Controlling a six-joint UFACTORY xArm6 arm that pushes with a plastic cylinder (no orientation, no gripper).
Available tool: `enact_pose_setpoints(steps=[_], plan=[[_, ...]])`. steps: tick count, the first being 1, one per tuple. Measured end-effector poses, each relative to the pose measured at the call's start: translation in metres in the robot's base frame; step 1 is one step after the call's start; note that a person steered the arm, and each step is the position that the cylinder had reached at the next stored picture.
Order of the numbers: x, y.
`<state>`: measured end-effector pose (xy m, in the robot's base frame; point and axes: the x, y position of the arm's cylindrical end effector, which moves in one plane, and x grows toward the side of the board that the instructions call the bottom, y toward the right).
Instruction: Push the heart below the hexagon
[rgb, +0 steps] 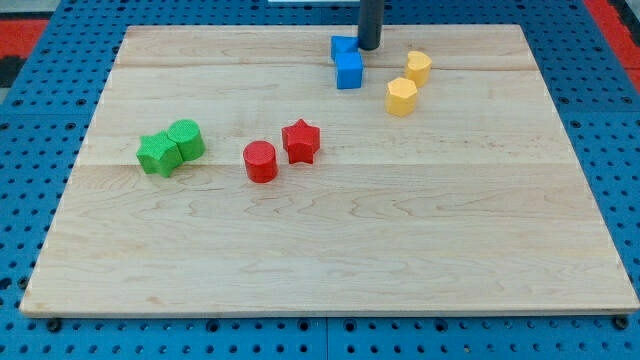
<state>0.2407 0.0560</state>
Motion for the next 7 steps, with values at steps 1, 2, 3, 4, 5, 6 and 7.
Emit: enact_pose_setpoints(steps=[1, 2, 3, 4, 5, 6, 7], plan=[[0.004, 0.041], [0.007, 0.089], [0.031, 0.101], [0.068, 0.08], [0.047, 0.079], [0.011, 0.083], [0.015, 0.056]])
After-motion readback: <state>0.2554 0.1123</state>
